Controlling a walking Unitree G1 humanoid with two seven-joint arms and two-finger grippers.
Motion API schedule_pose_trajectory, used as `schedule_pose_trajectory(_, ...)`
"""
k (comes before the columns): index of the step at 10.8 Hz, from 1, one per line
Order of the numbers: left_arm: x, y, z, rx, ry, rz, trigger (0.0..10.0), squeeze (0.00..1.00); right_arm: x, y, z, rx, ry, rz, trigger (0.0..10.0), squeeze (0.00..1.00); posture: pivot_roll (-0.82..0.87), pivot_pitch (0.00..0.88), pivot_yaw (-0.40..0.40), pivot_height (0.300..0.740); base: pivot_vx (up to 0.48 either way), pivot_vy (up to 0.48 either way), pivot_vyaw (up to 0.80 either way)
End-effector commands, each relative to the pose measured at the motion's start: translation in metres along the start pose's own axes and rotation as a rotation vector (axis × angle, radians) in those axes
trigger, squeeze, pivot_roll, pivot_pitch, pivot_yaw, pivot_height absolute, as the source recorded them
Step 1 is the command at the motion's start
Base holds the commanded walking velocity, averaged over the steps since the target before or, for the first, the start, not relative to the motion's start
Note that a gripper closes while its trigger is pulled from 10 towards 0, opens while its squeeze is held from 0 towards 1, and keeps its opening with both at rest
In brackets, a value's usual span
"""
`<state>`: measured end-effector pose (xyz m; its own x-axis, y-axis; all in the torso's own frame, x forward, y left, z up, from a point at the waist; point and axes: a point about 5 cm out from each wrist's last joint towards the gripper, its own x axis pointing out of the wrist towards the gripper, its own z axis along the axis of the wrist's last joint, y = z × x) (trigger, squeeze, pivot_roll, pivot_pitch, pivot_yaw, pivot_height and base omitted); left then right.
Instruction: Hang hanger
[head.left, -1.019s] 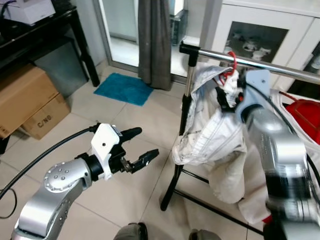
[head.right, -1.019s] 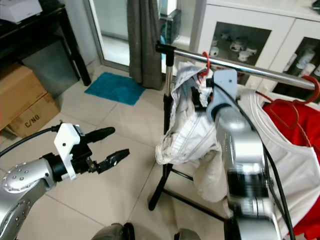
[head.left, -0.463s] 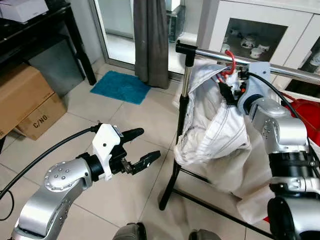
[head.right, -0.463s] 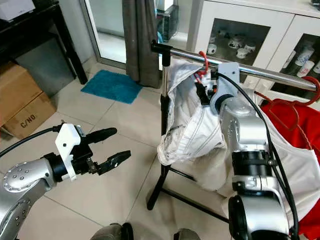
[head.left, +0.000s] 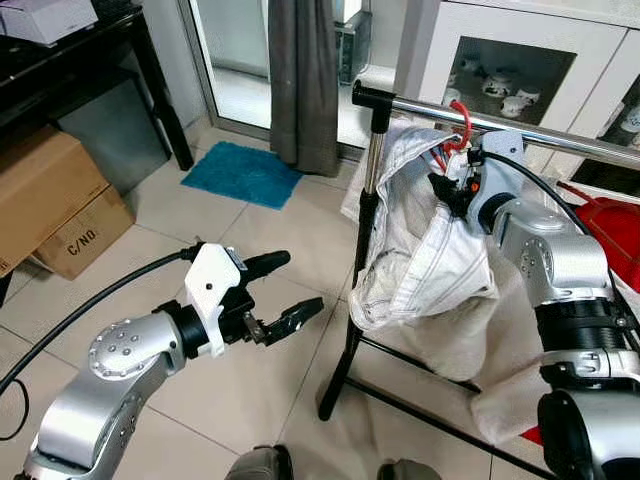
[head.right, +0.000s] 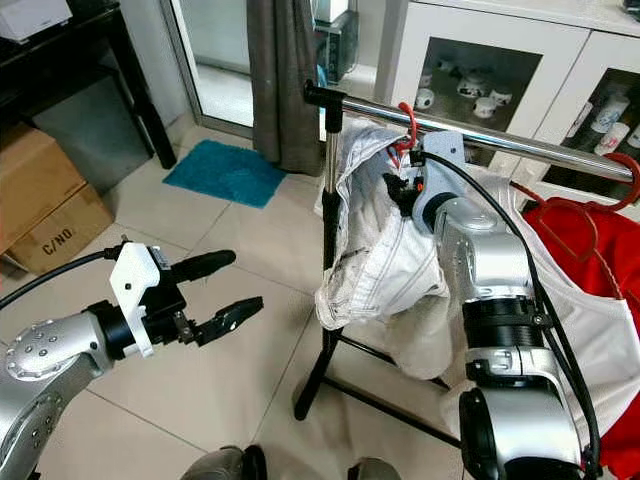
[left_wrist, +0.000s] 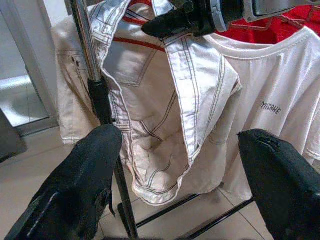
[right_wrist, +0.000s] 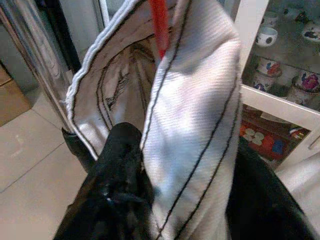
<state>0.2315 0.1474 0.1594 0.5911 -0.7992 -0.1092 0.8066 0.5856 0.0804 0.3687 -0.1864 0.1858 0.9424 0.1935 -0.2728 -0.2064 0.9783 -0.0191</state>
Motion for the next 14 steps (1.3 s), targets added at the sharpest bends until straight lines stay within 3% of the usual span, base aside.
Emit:
schedule_pose_trajectory(1,-0.0001,0.0020,0.0034,0.030,0.001,-0.002,10.0,0.15,0.0011,-0.0007,0.0019,-0.009,0.003,0.011,0.0,0.00,-0.04,0.091,0.042,0.740,0.000,0.000,0.00)
schedule_pose_trajectory(14,-0.0015,0.0035,0.0075,0.061,0.013,0.007,10.0,0.16,-0.0031,0.0053,0.0050,-0.049,-0.034,0.057,0.0,0.00,-0.03,0.097,0.041,0.740,0.000,0.000,0.00)
